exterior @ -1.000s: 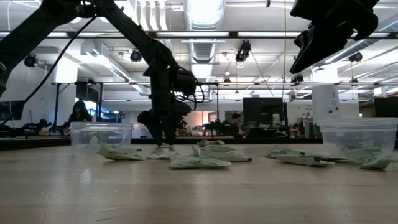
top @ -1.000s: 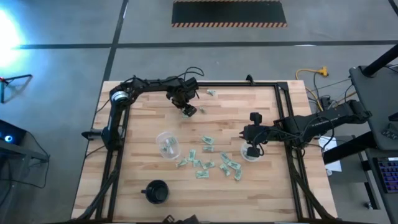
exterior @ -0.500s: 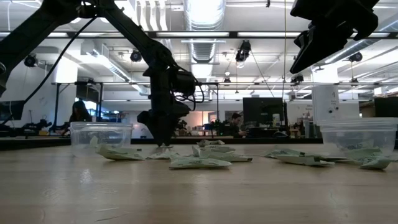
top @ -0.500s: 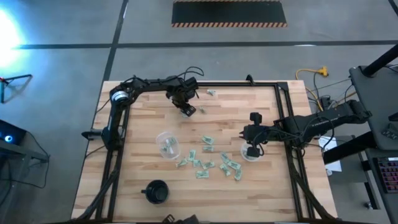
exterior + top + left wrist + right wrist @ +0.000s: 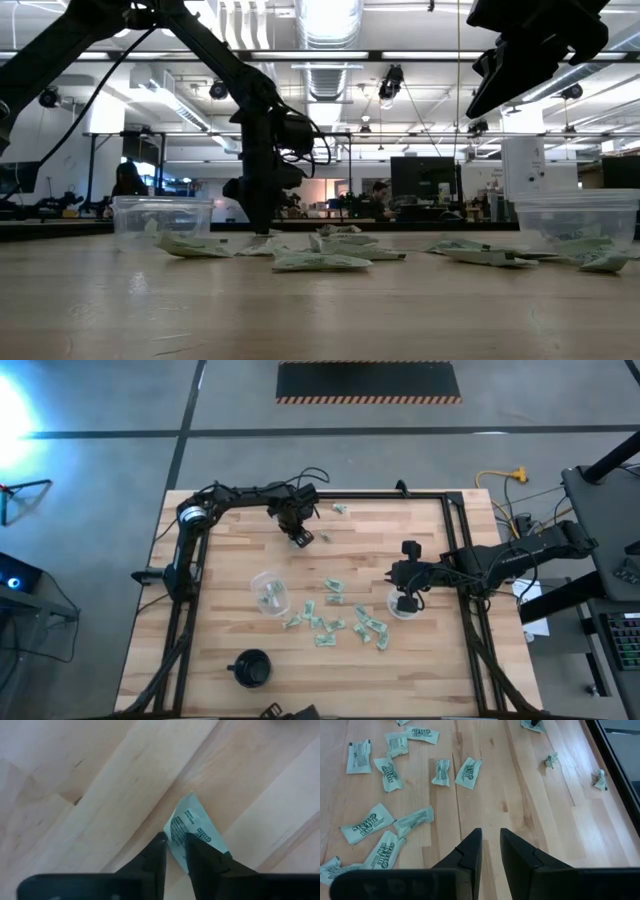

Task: Pick and place Stevia / Truvia into bins
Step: Put the stevia packet into the oval transparent container

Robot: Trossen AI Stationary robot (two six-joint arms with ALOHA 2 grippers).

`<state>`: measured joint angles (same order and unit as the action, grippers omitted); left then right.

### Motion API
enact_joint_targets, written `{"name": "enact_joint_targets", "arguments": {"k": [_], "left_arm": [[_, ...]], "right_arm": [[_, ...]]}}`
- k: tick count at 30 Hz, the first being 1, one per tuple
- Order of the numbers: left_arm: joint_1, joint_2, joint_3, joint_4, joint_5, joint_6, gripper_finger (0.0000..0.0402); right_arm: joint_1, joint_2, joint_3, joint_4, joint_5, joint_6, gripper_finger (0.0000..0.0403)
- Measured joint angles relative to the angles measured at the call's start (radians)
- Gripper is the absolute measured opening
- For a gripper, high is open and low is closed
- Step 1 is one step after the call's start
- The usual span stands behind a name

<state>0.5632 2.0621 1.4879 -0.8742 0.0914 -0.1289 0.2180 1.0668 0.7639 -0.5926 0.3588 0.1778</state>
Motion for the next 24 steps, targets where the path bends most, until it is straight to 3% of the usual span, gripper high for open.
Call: {"name": "enact_joint_targets", "arguments": {"k": [7, 15, 24], "left_arm": [[-0.002, 0.0, 0.001, 0.002, 0.0, 0.009, 0.0003], [-0.002, -0.014, -0.001, -0.002, -0.007, 0.008, 0.0001], [-0.003, -0.113, -0.005, -0.026, -0.015, 0.008, 0.0]], "right_arm": [[0.0, 0.0, 0.0, 0.0, 0.0, -0.005, 0.0059], [0.0, 0.0, 0.0, -0.001, 0.0, -0.006, 0.0059], [0.0, 0.0, 0.0, -0.001, 0.0, -0.005, 0.0059]]}}
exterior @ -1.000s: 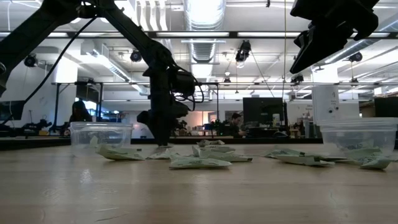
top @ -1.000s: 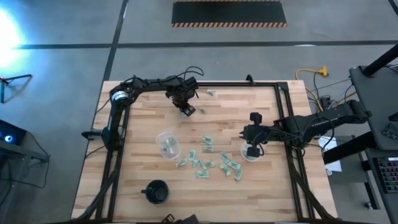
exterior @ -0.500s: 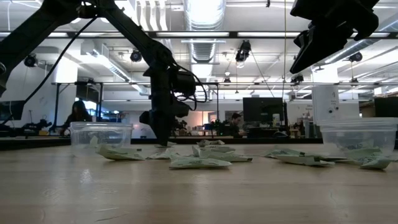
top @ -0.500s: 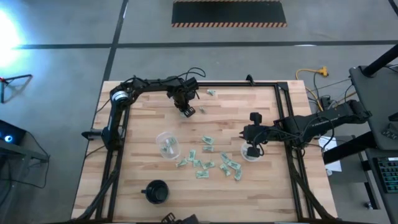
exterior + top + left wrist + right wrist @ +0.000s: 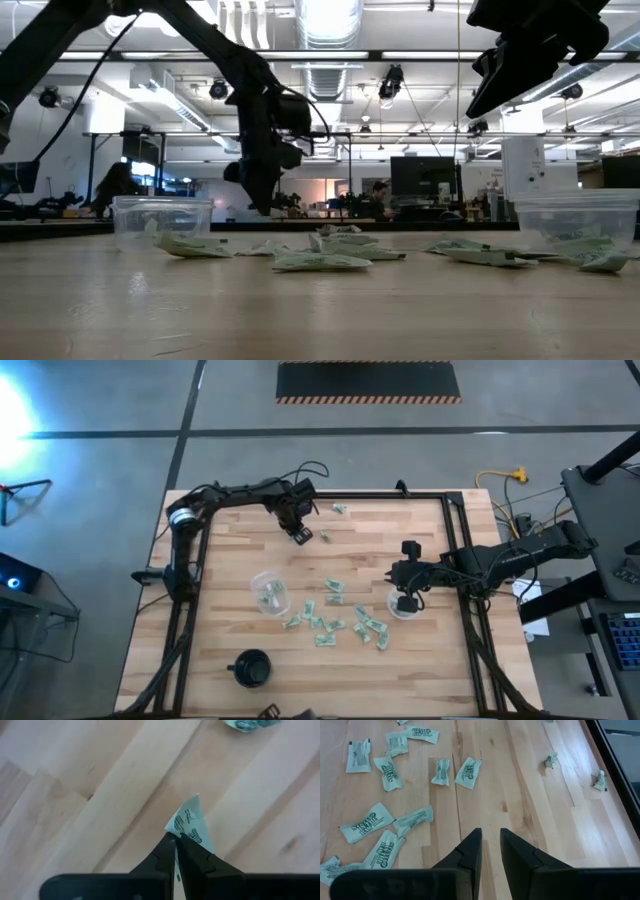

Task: Pick and place Stevia / Truvia into bins
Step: Put the stevia packet into the oval transparent container

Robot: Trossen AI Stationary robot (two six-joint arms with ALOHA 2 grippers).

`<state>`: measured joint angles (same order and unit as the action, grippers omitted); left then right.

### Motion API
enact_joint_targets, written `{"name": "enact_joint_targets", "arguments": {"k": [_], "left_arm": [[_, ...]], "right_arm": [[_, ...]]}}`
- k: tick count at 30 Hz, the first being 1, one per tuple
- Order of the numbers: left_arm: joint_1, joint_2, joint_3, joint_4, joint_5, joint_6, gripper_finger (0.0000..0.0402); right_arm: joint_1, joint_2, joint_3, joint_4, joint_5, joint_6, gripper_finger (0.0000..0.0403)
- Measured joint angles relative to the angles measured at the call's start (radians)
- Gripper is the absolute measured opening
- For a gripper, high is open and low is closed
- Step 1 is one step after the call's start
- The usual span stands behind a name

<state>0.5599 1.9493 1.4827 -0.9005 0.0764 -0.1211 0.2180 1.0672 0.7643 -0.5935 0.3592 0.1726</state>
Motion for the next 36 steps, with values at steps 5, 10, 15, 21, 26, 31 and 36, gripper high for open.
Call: {"name": "enact_joint_targets", "arguments": {"k": [5, 10, 15, 21, 26, 31, 36], "left_arm": [[-0.019, -0.069, -0.002, -0.044, 0.002, 0.004, 0.0], [-0.062, -0.152, -0.004, -0.117, 0.003, 0.006, 0.0], [-0.141, -0.252, -0.034, -0.152, 0.004, 0.003, 0.0], [-0.26, -0.367, -0.092, -0.154, -0.005, -0.025, 0.0], [-0.355, -0.422, -0.182, -0.161, -0.03, -0.037, 0.0], [-0.428, -0.462, -0.298, -0.158, -0.051, -0.061, 0.0], [-0.465, -0.481, -0.395, -0.119, -0.07, -0.084, 0.0]], "right_arm": [[0.0, 0.0, 0.0, 0.0, 0.0, 0.0, 0.0059], [0.0, 0.0, 0.0, 0.001, 0.0, 0.001, 0.0059], [0.0, 0.0, 0.0, 0.003, 0.001, 0.003, 0.0059], [0.0, 0.0, 0.0, 0.009, 0.0, 0.003, 0.0059], [0.0, 0.0, 0.0, 0.024, 0.001, 0.003, 0.0059], [0.0, 0.0, 0.0, 0.051, 0.001, 0.0, 0.0059], [0.0, 0.0, 0.0, 0.055, 0.001, 0.0, 0.0059]]}}
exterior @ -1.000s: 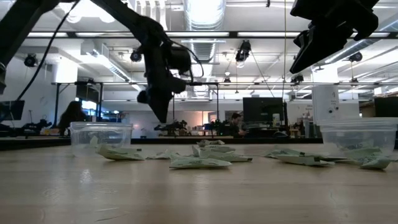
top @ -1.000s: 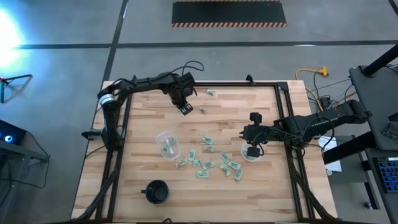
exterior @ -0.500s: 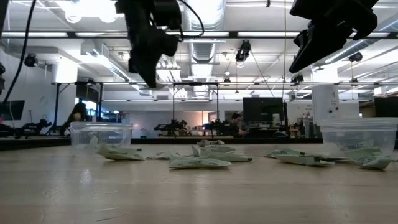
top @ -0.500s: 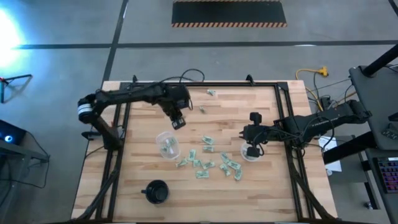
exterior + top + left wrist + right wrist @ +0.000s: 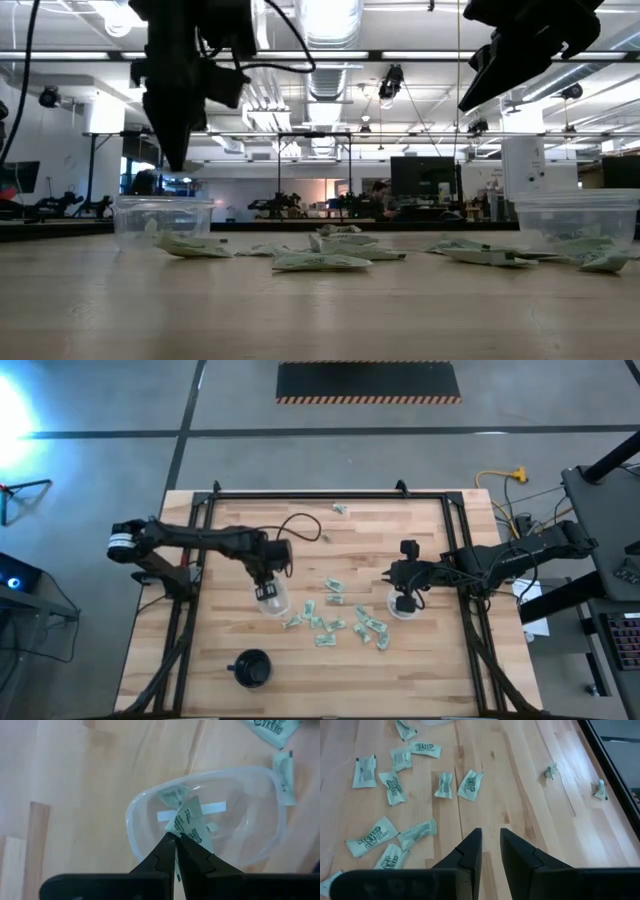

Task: Pick and place Stevia / Truvia into bins
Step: Put the stevia packet into the oval transparent container

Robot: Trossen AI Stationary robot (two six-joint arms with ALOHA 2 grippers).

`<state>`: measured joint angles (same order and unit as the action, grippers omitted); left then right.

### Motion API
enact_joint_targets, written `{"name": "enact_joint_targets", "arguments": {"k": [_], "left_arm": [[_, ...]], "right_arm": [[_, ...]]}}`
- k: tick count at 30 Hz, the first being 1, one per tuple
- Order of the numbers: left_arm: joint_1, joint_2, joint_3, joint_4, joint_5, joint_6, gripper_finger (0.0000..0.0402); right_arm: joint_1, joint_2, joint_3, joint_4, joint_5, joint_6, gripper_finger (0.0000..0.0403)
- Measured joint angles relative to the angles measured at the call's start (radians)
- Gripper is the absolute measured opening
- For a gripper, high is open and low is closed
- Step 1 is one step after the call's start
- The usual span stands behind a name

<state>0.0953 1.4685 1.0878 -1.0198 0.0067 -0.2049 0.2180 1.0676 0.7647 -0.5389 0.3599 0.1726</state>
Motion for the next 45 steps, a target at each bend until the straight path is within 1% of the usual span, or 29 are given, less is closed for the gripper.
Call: {"name": "enact_joint_targets", "arguments": {"k": [5, 9, 12, 15, 20, 23, 25, 27, 30, 32, 34, 36, 39, 41, 45], "left_arm": [[0.0, -0.001, -0.046, 0.077, 0.0, 0.004, 0.0], [0.0, -0.001, -0.058, 0.076, 0.002, 0.011, 0.0], [0.0, -0.001, -0.068, 0.071, 0.038, 0.033, 0.0004], [-0.001, -0.001, -0.069, 0.075, 0.041, 0.044, 0.0027], [-0.001, -0.001, -0.069, 0.076, 0.043, 0.055, 0.009], [-0.001, -0.001, -0.054, 0.051, 0.043, 0.076, 0.0123], [-0.001, -0.011, -0.041, 0.06, 0.035, 0.126, 0.0137], [-0.001, -0.021, -0.035, 0.103, -0.016, 0.195, 0.0144], [0.016, -0.026, -0.036, 0.224, -0.109, 0.345, 0.0145], [0.038, -0.023, -0.036, 0.33, -0.12, 0.438, 0.0145], [0.067, -0.014, -0.031, 0.397, -0.095, 0.501, 0.0145], [0.096, 0.007, -0.014, 0.401, -0.041, 0.528, 0.0145], [0.126, 0.038, 0.007, 0.327, 0.058, 0.525, 0.0145], [0.127, 0.056, 0.012, 0.277, 0.108, 0.509, 0.0145], [0.08, 0.079, 0.007, 0.242, 0.119, 0.447, 0.0145]], "right_arm": [[0.0, 0.0, 0.0, 0.008, 0.0, 0.003, 0.0059], [0.0, 0.0, 0.0, 0.025, 0.0, 0.003, 0.0059], [0.0, 0.0, 0.0, 0.032, 0.0, 0.003, 0.0059], [0.0, 0.0, 0.0, 0.034, 0.0, 0.003, 0.0059], [0.0, 0.0, 0.0, 0.047, 0.0, 0.0, 0.0059], [0.0, 0.0, 0.0, 0.059, 0.0, -0.015, 0.0059], [0.0, 0.0, 0.0, 0.089, -0.001, -0.035, 0.0059], [0.0, 0.006, 0.0, 0.131, -0.002, -0.055, 0.0059], [-0.001, 0.019, 0.0, 0.182, -0.033, -0.078, 0.0059], [0.0, 0.028, 0.0, 0.196, -0.044, -0.08, 0.0059], [-0.001, 0.04, 0.0, 0.199, -0.044, -0.075, 0.0059], [-0.001, 0.05, -0.001, 0.195, -0.044, -0.066, 0.0059], [-0.001, 0.07, -0.001, 0.193, -0.051, -0.056, 0.0059], [-0.001, 0.083, -0.001, 0.186, -0.055, -0.048, 0.0059], [-0.001, 0.111, -0.002, 0.176, -0.055, -0.047, 0.0059]]}}
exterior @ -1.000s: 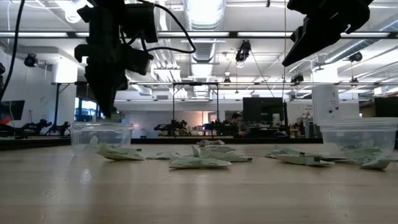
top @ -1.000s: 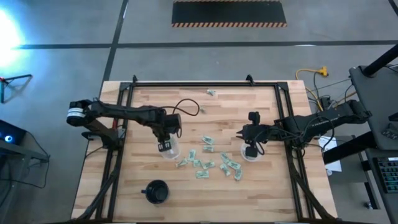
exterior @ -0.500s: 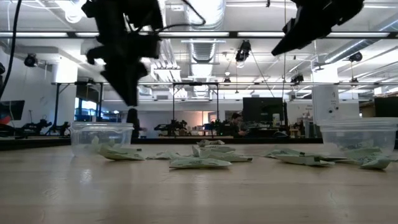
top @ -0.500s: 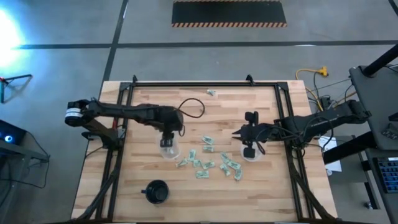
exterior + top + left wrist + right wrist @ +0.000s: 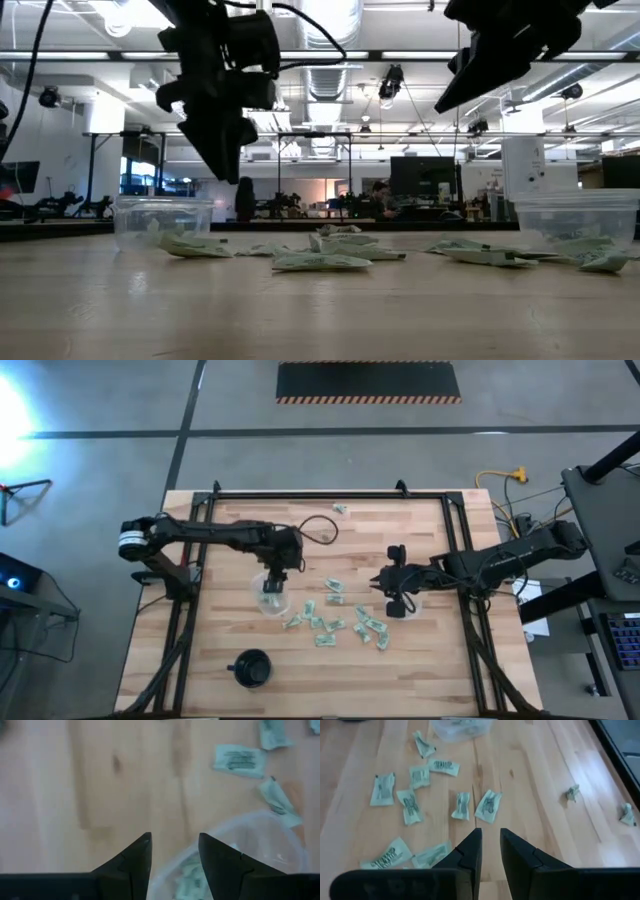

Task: Pick and place Stevia / Truvia into bins
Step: Put the stevia packet into the oval transparent container

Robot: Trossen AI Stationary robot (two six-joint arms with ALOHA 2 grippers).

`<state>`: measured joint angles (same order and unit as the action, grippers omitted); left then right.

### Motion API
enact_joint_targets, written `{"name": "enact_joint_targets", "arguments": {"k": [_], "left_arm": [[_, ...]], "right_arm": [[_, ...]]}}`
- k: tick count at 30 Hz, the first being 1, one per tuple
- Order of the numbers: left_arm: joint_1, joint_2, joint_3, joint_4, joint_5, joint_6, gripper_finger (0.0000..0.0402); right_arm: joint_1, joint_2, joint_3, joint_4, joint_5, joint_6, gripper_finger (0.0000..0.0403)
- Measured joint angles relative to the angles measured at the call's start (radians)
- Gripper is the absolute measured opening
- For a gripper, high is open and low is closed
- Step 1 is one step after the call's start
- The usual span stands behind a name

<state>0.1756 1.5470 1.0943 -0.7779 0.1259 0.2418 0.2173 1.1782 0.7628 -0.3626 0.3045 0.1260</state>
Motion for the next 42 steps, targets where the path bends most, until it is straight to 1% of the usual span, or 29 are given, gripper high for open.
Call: {"name": "enact_joint_targets", "arguments": {"k": [8, 13, 16, 20, 22, 27, 31, 38, 42], "left_arm": [[-0.141, 0.0, 0.035, 0.027, 0.003, -0.073, 0.0145], [-0.222, 0.004, 0.035, 0.093, -0.011, -0.147, 0.0145], [-0.266, 0.005, 0.035, 0.121, -0.076, -0.204, 0.0145], [-0.313, 0.005, 0.042, 0.118, -0.165, -0.297, 0.0145], [-0.333, 0.005, 0.046, 0.138, -0.186, -0.332, 0.0145], [-0.373, 0.032, 0.058, 0.174, -0.188, -0.366, 0.0145], [-0.404, 0.111, 0.106, 0.142, -0.188, -0.367, 0.0145], [-0.439, 0.283, 0.266, -0.103, -0.213, -0.415, 0.0145], [-0.446, 0.335, 0.325, -0.134, -0.214, -0.414, 0.0145]], "right_arm": [[0.0, 0.017, 0.0, 0.003, 0.002, -0.009, 0.0059], [0.0, 0.018, 0.0, 0.004, 0.002, -0.007, 0.0059], [0.0, 0.018, -0.002, 0.005, 0.003, -0.013, 0.0059], [0.0, 0.018, -0.01, 0.006, 0.008, -0.022, 0.0059], [0.0, 0.018, -0.015, 0.011, 0.01, -0.027, 0.0059], [-0.002, 0.018, -0.024, 0.015, 0.012, -0.029, 0.0059], [-0.002, 0.019, -0.029, 0.018, 0.012, -0.031, 0.0059], [-0.002, 0.019, -0.031, 0.026, 0.012, -0.033, 0.0059], [-0.002, 0.019, -0.033, 0.026, 0.012, -0.031, 0.0059]]}}
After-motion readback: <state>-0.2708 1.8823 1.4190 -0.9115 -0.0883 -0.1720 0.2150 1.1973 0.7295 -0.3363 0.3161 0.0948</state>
